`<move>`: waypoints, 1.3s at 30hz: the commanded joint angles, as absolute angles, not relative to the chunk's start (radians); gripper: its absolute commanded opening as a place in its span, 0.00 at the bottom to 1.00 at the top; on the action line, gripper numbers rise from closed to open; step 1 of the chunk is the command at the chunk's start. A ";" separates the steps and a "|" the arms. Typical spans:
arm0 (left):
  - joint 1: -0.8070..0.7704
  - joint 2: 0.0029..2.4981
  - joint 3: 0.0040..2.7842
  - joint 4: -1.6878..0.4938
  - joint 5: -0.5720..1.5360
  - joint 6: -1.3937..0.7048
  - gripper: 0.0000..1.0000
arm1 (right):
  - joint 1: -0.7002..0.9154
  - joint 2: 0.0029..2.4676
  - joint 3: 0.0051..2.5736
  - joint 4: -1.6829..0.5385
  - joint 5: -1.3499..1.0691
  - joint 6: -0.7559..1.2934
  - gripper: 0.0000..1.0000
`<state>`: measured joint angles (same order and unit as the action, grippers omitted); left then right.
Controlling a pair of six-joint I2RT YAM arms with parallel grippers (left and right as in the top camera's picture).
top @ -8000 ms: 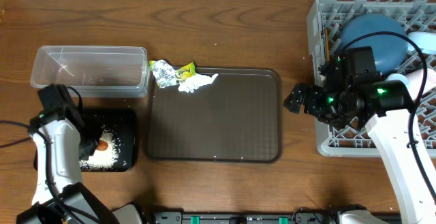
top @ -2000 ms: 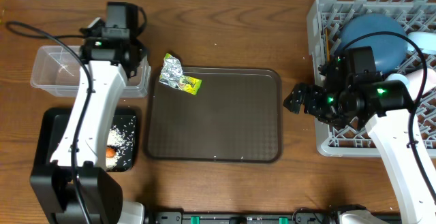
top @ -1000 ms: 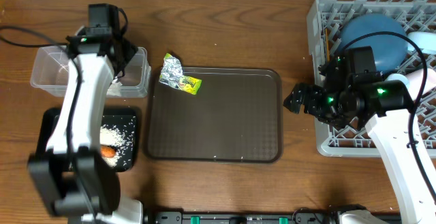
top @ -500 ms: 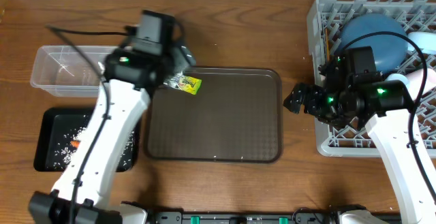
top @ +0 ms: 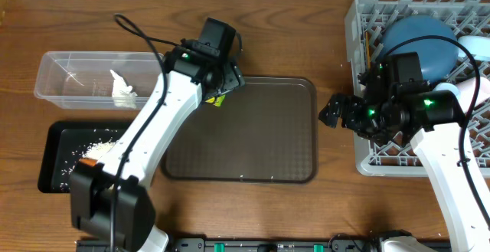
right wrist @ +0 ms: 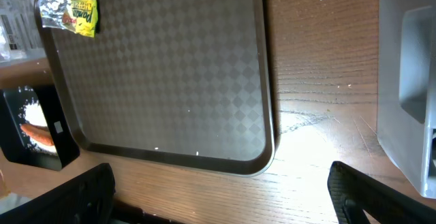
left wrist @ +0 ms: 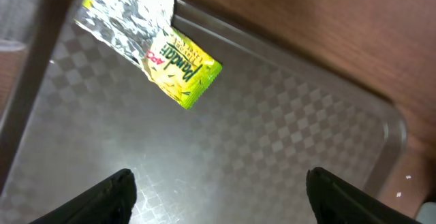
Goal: Sort waste into correct bins and load items into the dishwasher rack
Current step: 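Move the left gripper to the foil snack wrapper and grasp it, then carry the foil wrapper into the clear plastic bin and release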
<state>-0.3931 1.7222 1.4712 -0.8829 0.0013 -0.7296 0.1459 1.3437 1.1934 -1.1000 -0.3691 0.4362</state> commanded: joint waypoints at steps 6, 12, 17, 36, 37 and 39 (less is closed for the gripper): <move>-0.394 1.785 1.475 -0.890 0.004 -0.883 0.82 | 0.158 1.349 1.190 -1.099 -0.369 0.440 0.99; -0.394 1.850 1.474 -0.888 -0.095 -1.087 0.83 | 0.158 1.349 1.190 -1.099 -0.370 0.440 0.99; -0.387 1.913 1.474 -0.866 -0.220 -1.129 0.83 | 0.158 1.349 1.190 -1.099 -0.370 0.440 0.99; -0.320 2.054 1.474 -0.738 -0.222 -1.127 0.83 | 0.158 1.349 1.190 -1.099 -0.370 0.440 0.99; -0.320 2.064 1.474 -0.735 -0.221 -1.128 0.83 | 0.158 1.349 1.190 -1.099 -0.369 0.440 0.99; -0.320 2.080 1.474 -0.728 -0.222 -1.127 0.83 | 0.158 1.349 1.190 -1.099 -0.369 0.440 0.99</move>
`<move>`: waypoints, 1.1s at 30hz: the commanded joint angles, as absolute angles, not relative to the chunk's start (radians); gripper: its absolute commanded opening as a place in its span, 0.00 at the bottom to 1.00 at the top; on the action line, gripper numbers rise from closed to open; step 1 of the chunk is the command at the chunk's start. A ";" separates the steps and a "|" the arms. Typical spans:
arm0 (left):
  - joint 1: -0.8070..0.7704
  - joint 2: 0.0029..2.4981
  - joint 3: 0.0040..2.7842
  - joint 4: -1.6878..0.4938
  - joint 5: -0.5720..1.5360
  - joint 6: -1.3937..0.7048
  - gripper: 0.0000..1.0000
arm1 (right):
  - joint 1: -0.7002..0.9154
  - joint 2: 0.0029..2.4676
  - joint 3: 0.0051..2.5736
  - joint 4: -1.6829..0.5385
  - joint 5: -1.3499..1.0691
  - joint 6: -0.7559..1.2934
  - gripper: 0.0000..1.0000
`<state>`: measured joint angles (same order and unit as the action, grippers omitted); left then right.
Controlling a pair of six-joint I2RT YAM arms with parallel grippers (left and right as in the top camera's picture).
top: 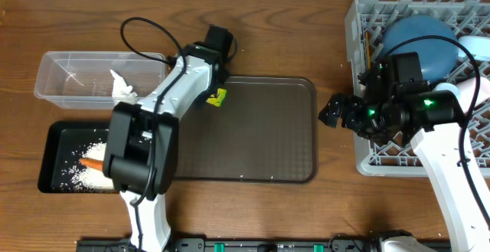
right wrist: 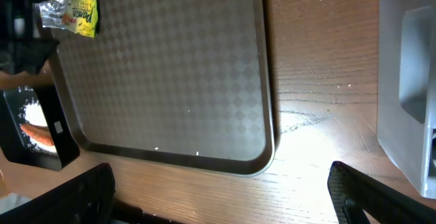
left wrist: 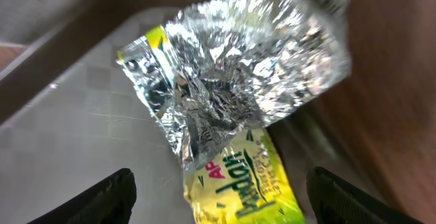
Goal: Sort waste into correct bins and load items into the dishwasher rack
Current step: 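Carry the foil wrapper into the clear plastic bin and release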
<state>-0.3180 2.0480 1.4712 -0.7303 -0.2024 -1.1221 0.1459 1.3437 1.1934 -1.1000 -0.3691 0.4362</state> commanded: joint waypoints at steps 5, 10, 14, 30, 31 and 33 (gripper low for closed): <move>-0.320 2.116 1.474 -0.712 -0.221 -1.127 0.83 | 0.158 1.349 1.190 -1.099 -0.370 0.440 0.99; -0.321 2.117 1.474 -0.712 -0.215 -1.119 0.72 | 0.158 1.349 1.190 -1.099 -0.370 0.440 0.99; -0.326 2.117 1.474 -0.726 -0.198 -1.116 0.56 | 0.158 1.349 1.190 -1.099 -0.369 0.440 0.99; -0.368 2.027 1.474 -0.826 -0.196 -1.066 0.06 | 0.158 1.349 1.190 -1.099 -0.369 0.440 0.99; -0.368 2.000 1.474 -0.829 -0.196 -1.059 0.06 | 0.158 1.349 1.190 -1.099 -0.370 0.440 0.99; -0.368 1.942 1.474 -0.829 -0.197 -1.048 0.06 | 0.158 1.349 1.190 -1.099 -0.370 0.440 0.99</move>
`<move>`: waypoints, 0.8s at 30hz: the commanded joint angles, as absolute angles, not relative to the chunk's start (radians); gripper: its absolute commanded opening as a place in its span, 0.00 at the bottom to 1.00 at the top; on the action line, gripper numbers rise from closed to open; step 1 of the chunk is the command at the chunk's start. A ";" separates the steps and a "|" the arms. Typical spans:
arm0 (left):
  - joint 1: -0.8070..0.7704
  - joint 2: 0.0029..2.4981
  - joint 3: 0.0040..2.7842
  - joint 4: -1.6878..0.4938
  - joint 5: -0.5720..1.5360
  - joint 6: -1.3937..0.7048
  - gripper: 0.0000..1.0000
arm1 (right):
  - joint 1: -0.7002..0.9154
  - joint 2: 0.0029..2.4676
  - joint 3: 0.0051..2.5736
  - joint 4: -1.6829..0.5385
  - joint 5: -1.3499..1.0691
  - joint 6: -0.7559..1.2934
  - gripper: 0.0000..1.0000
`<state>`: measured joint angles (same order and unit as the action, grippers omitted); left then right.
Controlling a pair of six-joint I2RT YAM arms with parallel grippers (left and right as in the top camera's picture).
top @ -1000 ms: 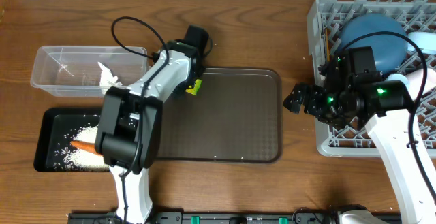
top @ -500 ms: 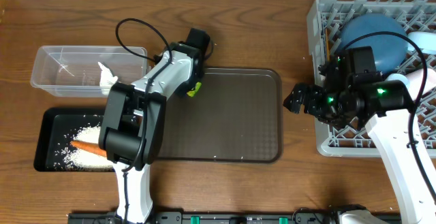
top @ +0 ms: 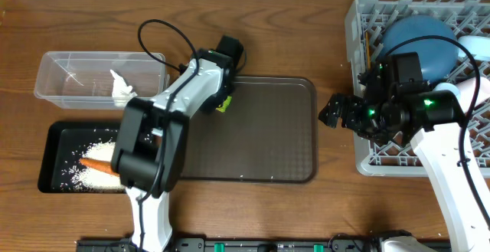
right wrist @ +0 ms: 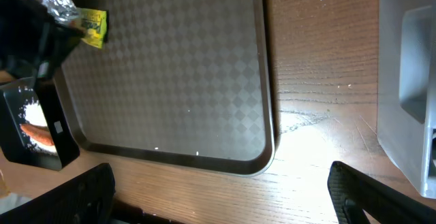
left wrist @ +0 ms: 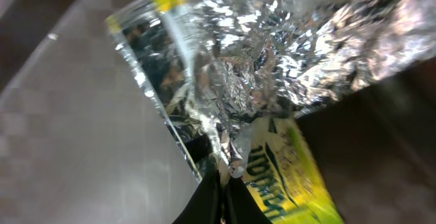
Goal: Sort waste into correct bins and load items into the dishwasher rack
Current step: 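Carry the foil wrapper into the clear plastic bin and release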
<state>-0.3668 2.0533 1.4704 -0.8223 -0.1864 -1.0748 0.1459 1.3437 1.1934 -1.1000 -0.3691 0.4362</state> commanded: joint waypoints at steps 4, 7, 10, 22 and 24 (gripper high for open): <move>-0.368 1.826 1.474 -0.825 -0.245 -1.048 0.06 | 0.158 1.349 1.190 -1.099 -0.369 0.440 0.99; -0.368 1.752 1.474 -0.825 -0.329 -1.048 0.06 | 0.158 1.349 1.190 -1.099 -0.370 0.440 0.99; -0.365 1.691 1.474 -0.825 -0.415 -1.048 0.06 | 0.158 1.349 1.190 -1.099 -0.369 0.440 0.99; -0.152 1.671 1.474 -0.819 -0.536 -1.090 0.06 | 0.158 1.349 1.190 -1.099 -0.370 0.440 0.99; -0.101 1.676 1.474 -0.826 -0.535 -1.090 0.07 | 0.158 1.349 1.190 -1.099 -0.370 0.440 0.99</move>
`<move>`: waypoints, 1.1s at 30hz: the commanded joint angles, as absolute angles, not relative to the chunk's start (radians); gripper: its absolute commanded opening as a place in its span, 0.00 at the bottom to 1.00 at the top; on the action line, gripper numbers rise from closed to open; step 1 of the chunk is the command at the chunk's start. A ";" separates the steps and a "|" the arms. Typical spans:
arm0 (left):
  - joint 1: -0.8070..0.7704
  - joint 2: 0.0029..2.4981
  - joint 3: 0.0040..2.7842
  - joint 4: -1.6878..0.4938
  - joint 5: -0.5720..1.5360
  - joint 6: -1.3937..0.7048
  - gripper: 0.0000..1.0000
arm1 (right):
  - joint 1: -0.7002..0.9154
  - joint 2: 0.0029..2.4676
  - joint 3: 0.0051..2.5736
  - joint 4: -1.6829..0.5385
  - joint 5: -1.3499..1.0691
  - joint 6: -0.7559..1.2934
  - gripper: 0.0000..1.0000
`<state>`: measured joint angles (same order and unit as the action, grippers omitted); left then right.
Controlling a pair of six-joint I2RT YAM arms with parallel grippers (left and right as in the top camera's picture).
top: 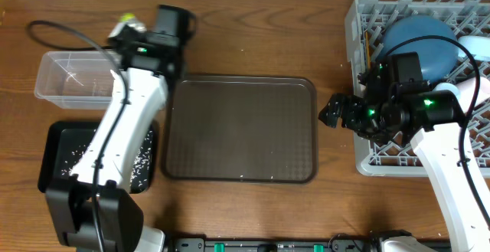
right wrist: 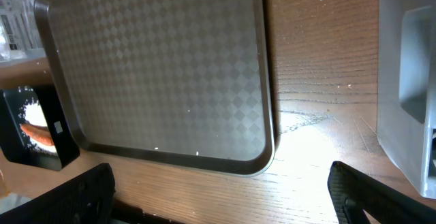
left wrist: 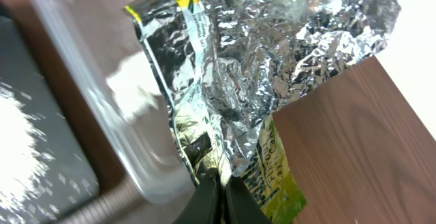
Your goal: Sort waste into correct bins and load items into the dishwasher rack
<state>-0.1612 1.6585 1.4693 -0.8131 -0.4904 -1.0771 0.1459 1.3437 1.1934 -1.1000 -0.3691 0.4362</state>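
Observation:
A crumpled foil wrapper (left wrist: 259, 67) with a yellow-green printed end hangs from my left gripper (left wrist: 219, 183), which is shut on it. From overhead the wrapper (top: 126, 24) and the left gripper (top: 132, 31) sit over the far right corner of the clear plastic bin (top: 53, 95). The brown tray (top: 241, 129) holds nothing. My right gripper (top: 337, 112) stands open and holds nothing, between the tray and the grey dishwasher rack (top: 357, 68).
A black bin (top: 57, 152) with scattered rice lies in front of the clear bin; a carrot piece (right wrist: 37, 133) shows in it. A blue bowl (top: 417, 34) sits in the rack. The left arm spans both bins.
My left gripper, shut on the wrapper at the tray's far left corner, now holds it off the tray, over the clear bin's far right corner. The right arm has not moved.
My left gripper hung open above the wrapper on the tray's far left corner, then stood open close over it. Then it was shut on the wrapper there. Now it holds the wrapper over the clear bin, with nothing on the tray.

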 commanded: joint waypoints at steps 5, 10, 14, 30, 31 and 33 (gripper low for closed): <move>0.012 1.709 1.474 -0.825 -0.522 -1.090 0.07 | 0.158 1.349 1.190 -1.099 -0.370 0.440 0.99; 0.065 1.774 1.474 -0.794 -0.490 -1.061 0.11 | 0.158 1.349 1.190 -1.099 -0.369 0.440 0.99; 0.074 1.822 1.474 -0.780 -0.480 -1.021 0.28 | 0.158 1.349 1.190 -1.099 -0.369 0.440 0.99; 0.073 1.619 1.474 -0.931 -0.344 -0.973 0.55 | 0.158 1.349 1.190 -1.099 -0.370 0.440 0.99; 0.073 1.589 1.474 -0.956 -0.314 -0.973 0.55 | 0.158 1.349 1.190 -1.099 -0.369 0.440 0.99; 0.073 1.532 1.474 -1.005 -0.263 -0.973 0.55 | 0.158 1.349 1.190 -1.099 -0.369 0.440 0.99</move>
